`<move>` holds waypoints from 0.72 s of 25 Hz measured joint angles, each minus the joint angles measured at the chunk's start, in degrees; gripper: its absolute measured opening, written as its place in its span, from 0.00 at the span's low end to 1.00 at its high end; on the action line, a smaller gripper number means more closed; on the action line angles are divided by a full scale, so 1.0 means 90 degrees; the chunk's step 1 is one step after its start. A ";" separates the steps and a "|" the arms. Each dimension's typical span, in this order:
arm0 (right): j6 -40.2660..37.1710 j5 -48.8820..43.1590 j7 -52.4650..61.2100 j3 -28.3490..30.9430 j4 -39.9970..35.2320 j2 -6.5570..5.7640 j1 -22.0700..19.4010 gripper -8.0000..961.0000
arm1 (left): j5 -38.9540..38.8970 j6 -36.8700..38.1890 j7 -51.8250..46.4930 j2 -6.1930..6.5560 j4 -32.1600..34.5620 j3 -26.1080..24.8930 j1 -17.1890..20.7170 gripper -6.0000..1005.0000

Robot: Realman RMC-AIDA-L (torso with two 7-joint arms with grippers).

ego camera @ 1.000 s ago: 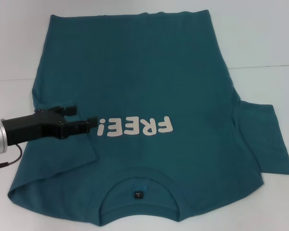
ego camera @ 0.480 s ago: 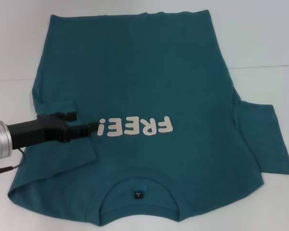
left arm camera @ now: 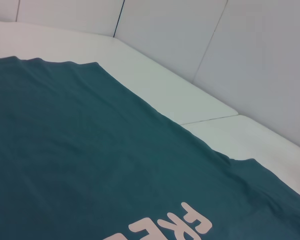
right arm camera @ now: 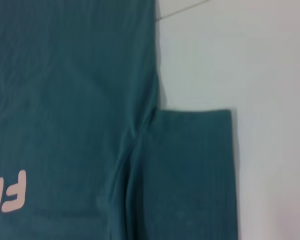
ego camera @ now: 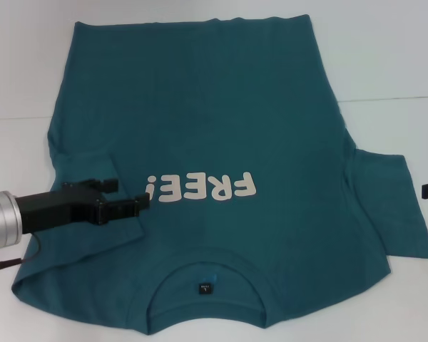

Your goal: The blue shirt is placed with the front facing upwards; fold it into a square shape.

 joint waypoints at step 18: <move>0.0439 0.0051 -0.0065 -0.0014 0.0295 0.0114 -0.0025 0.95 | 0.0001 -0.0112 0.0027 -0.0010 0.0077 0.0015 0.0006 0.88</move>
